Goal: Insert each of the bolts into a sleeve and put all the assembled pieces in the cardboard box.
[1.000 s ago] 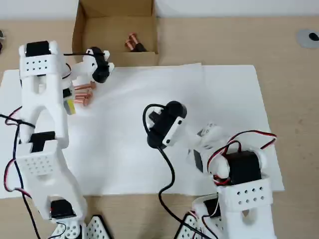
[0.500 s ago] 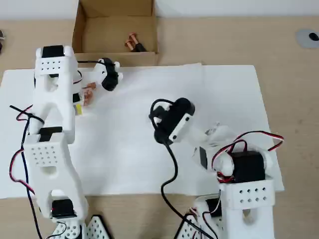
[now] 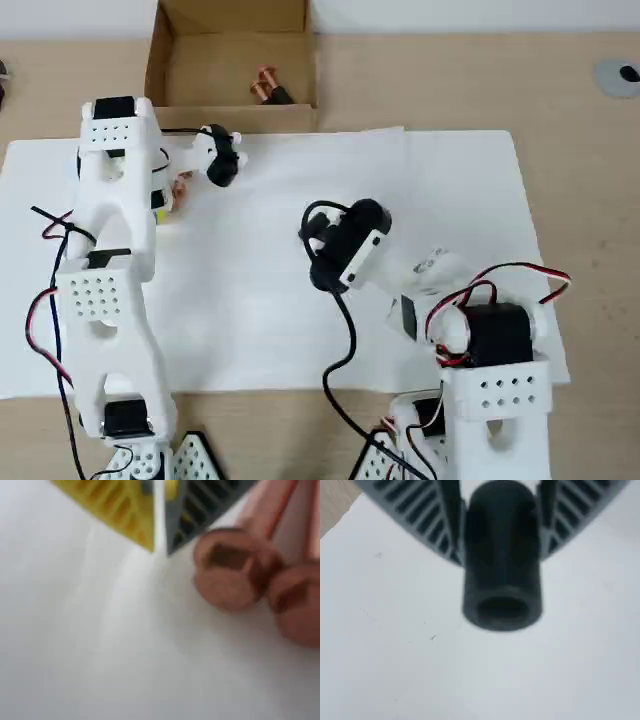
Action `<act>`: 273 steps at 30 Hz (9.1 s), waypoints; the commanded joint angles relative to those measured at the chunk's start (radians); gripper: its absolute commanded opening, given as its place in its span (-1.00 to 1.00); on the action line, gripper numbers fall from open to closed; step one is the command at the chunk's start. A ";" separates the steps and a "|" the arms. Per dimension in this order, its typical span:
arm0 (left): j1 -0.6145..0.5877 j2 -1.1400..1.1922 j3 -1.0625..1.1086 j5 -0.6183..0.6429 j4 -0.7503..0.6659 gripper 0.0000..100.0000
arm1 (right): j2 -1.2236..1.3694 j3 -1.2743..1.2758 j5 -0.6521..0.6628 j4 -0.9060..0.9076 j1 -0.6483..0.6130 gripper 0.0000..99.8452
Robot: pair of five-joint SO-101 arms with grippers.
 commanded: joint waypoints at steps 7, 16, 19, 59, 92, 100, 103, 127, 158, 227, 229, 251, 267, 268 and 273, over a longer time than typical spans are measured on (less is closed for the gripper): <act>0.002 -0.022 -0.086 -0.107 0.011 -0.95 | -0.019 0.045 0.006 -0.021 0.007 -0.98; 0.021 0.012 -0.394 0.107 0.008 -0.60 | -0.019 0.114 0.005 -0.163 0.004 -0.98; 0.040 0.054 -0.422 0.178 0.008 -0.60 | -0.019 0.151 0.003 -0.238 0.004 -0.98; -0.034 0.122 -0.212 0.157 0.031 -0.61 | -0.019 0.248 -0.089 -0.404 -0.059 -0.98; -0.008 -0.119 -0.227 0.370 0.031 -0.97 | -0.047 0.254 -0.094 -0.396 -0.059 -0.98; -0.009 -0.456 0.049 0.410 0.031 -0.97 | -0.047 0.254 -0.095 -0.394 -0.059 -0.98; -0.023 -0.529 0.103 0.439 0.031 -0.97 | -0.047 0.254 -0.095 -0.394 -0.059 -0.98; -0.075 -0.924 0.290 0.838 0.028 -0.97 | -0.047 0.150 -0.322 -0.255 -0.234 -0.98; -0.046 -2.114 1.301 1.829 -0.720 -0.97 | -0.042 0.012 -0.489 -0.715 -0.278 -0.98; 0.442 -1.905 1.123 2.197 -0.861 -0.98 | -0.251 0.697 -1.008 -1.361 -0.587 -0.98; 0.442 -1.906 1.154 2.194 -0.890 -0.98 | -0.251 0.697 -1.011 -1.361 -0.585 -0.98; 0.508 -1.896 1.321 2.163 -1.059 -0.98 | -0.251 0.673 -1.007 -1.359 -0.628 -0.98; 0.483 -1.877 1.310 2.101 -1.002 -0.98 | -0.251 0.677 -0.964 -1.372 -0.624 -0.98; 0.483 -1.877 1.307 2.101 -1.002 -0.98 | -0.251 0.690 -0.953 -1.387 -0.624 -0.98; 0.483 -1.876 1.278 2.101 -1.002 -0.98 | -0.251 0.773 -0.862 -1.545 -0.624 -0.98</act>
